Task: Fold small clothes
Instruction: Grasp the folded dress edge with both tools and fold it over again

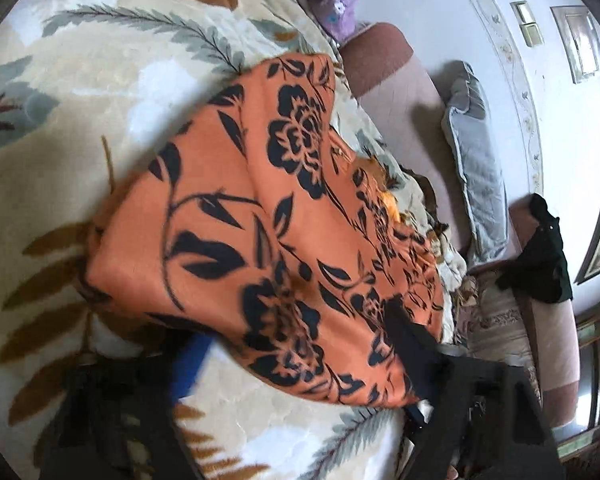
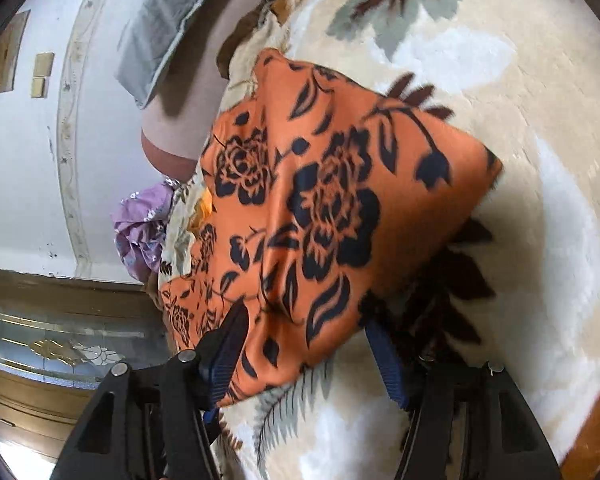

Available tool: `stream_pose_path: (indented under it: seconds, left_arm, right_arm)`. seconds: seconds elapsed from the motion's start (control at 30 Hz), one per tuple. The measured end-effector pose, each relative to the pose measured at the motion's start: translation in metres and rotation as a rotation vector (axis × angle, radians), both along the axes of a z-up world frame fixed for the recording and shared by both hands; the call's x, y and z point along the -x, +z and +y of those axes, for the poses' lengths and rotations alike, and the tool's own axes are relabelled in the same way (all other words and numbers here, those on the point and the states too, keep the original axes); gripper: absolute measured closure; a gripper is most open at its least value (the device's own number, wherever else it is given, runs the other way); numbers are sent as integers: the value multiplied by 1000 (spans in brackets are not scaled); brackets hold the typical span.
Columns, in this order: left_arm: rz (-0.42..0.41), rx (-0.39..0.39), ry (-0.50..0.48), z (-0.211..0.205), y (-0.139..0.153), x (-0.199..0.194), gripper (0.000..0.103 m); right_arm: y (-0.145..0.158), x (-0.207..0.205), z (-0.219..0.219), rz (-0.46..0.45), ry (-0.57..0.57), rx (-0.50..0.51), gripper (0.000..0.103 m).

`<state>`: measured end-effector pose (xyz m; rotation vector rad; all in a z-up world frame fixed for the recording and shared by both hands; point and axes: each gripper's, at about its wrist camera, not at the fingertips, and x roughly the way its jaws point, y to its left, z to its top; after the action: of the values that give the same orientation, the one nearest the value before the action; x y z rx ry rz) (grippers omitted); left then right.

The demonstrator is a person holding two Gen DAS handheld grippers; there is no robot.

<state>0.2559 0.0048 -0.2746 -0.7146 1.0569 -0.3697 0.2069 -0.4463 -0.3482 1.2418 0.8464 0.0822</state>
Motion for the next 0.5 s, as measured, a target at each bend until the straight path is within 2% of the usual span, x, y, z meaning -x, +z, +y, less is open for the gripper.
stream_pose_path:
  seconds: [0.03, 0.07, 0.1, 0.13, 0.27, 0.3, 0.33, 0.4, 0.5]
  left_arm:
    - [-5, -10, 11, 0, -1, -1, 47]
    - [-7, -20, 19, -1, -3, -6, 59]
    - [-12, -31, 25, 0, -4, -6, 65]
    - [-20, -35, 29, 0, -4, -6, 65]
    - [-27, -84, 15, -5, -5, -8, 65]
    - [-20, -91, 15, -5, -8, -9, 61]
    - [-18, -81, 18, -4, -10, -9, 60]
    - [-25, -59, 29, -3, -10, -9, 50]
    - [-44, -66, 24, -9, -9, -12, 50]
  right_arm:
    - [0, -1, -1, -15, -12, 3, 38]
    - [0, -2, -3, -33, -34, 0, 38]
    - [0, 0, -6, -47, -53, -5, 38]
    - [0, 0, -8, -66, -67, -6, 39]
    - [4, -1, -9, -132, -91, 29, 39]
    - [5, -2, -8, -144, -88, 47, 39]
    - [5, -5, -7, -145, -80, 71, 39]
    - [7, -11, -5, -136, -68, 112, 39]
    - [9, -17, -2, -124, -51, 157, 40]
